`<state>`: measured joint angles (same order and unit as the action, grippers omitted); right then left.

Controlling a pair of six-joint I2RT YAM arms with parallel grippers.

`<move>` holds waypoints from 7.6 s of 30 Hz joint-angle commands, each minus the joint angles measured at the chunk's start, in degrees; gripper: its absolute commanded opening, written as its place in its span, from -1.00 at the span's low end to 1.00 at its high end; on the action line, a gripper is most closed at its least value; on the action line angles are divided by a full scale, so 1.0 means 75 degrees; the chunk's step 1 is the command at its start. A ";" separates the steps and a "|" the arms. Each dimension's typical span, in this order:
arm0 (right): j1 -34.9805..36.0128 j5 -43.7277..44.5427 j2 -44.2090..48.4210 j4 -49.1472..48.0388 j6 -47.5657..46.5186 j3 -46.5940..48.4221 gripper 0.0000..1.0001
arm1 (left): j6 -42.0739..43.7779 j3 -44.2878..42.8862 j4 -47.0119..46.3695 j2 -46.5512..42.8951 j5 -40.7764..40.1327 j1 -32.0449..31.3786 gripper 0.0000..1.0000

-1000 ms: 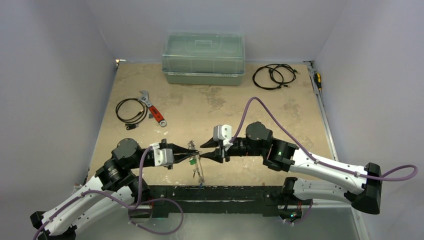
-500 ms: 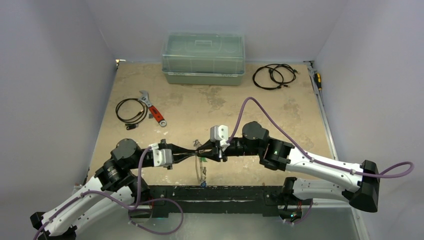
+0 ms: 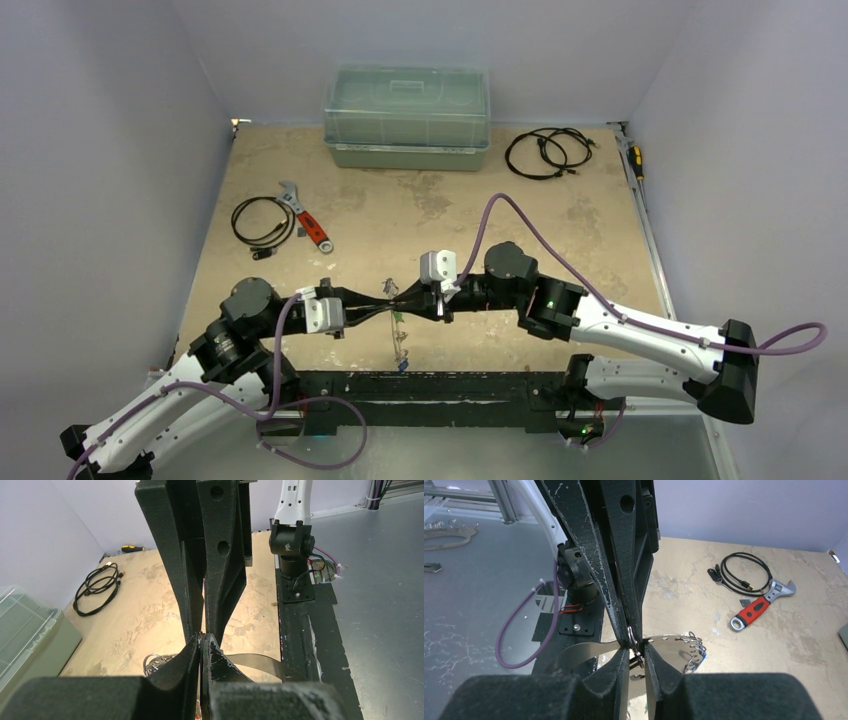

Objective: Put the keys on the keyring

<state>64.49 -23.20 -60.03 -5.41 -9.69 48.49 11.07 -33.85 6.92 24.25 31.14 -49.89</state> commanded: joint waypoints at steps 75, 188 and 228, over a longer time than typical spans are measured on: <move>0.0184 0.0770 -0.0985 0.5561 -0.1086 0.3707 -1.00 | 0.1646 -0.1530 0.1055 0.2310 0.0499 -0.0126 -0.35; 0.0284 0.0087 0.1219 0.1714 0.0086 0.1165 -0.20 | -0.2120 0.0659 -0.5101 0.0493 0.2317 0.1142 -1.00; 0.0284 -0.0175 0.0440 0.0754 0.0062 0.1257 -0.81 | -0.2011 0.0657 -0.4903 0.0423 0.2198 0.1144 -1.00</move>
<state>66.37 -23.66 -56.14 2.28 -9.39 56.23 -3.95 -28.47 -27.38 28.05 48.82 -41.63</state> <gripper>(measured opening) 0.139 0.009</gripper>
